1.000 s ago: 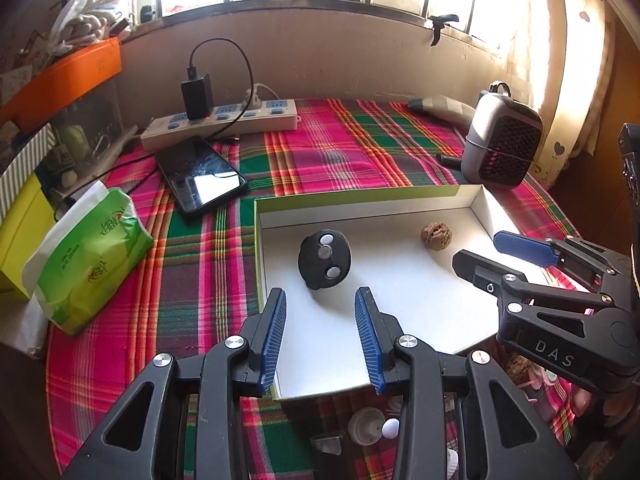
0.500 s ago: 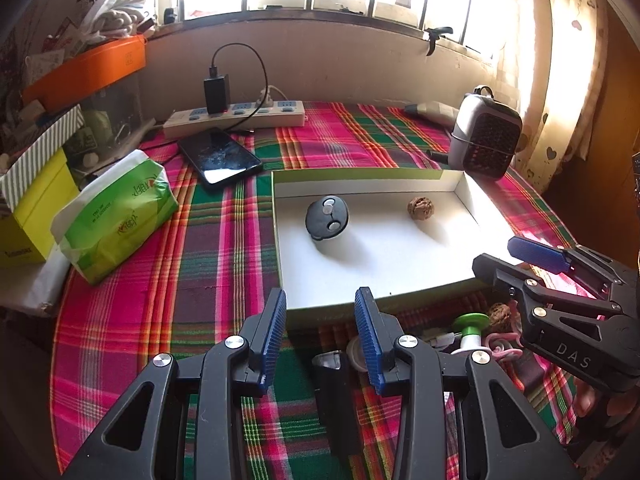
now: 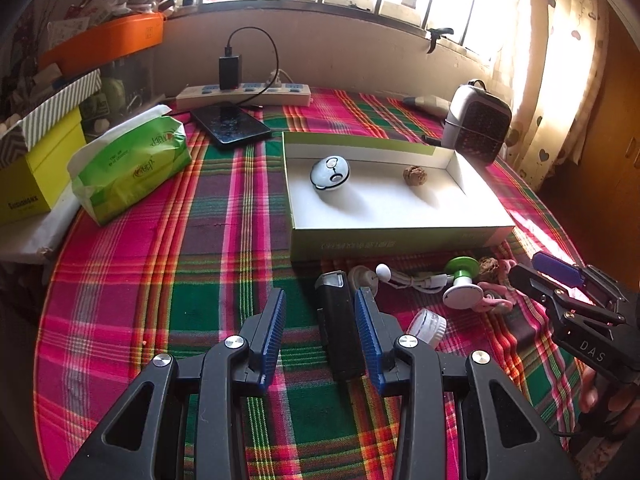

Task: Organize objects
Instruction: 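Move the left tool to the black rectangular device while the right tool approaches the pink-and-mint clip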

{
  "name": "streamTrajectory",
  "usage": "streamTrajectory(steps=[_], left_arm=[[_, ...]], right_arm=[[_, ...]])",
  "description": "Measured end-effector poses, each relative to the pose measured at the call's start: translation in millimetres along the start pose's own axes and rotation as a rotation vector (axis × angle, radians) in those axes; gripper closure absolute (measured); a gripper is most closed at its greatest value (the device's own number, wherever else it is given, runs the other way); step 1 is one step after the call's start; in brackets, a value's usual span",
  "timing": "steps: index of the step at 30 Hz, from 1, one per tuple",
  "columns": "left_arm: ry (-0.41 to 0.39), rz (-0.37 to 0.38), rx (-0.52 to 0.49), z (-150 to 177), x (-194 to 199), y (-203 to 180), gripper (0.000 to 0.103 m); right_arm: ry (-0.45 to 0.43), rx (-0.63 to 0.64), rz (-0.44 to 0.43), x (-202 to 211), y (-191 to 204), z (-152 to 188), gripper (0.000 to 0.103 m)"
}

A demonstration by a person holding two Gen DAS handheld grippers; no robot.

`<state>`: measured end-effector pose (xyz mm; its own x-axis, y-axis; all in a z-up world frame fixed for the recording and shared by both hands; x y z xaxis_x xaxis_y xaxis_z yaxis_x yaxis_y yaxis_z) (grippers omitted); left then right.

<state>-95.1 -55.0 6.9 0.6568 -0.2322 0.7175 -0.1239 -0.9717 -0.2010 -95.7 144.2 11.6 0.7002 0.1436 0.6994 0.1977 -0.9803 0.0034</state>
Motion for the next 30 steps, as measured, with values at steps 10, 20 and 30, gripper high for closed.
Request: streamTrajectory(steps=[10, 20, 30], left_arm=[[0.016, 0.026, 0.023, 18.8, -0.6, 3.8, 0.068], [0.015, 0.031, 0.026, 22.3, 2.3, 1.8, 0.068], [0.037, 0.049, 0.004, 25.8, -3.5, -8.2, 0.068]], right_arm=[[0.020, 0.017, -0.036, -0.7, -1.9, 22.7, 0.051], [0.013, 0.054, -0.058, -1.7, 6.0, 25.7, 0.051], [0.000, -0.006, -0.033, 0.8, -11.5, 23.9, 0.051]])
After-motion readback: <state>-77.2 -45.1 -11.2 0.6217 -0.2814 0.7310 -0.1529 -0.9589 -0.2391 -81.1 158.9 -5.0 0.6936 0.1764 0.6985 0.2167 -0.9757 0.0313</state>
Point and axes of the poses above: each gripper's, at about its wrist camera, not at the fingertips, and x roughly against the way its jaws point, y to its left, z to its underside, the point moved 4 cm from there along -x, roughly the way its jaws point, and after that the axes turned 4 degrees about z, right-handed, at the moved point
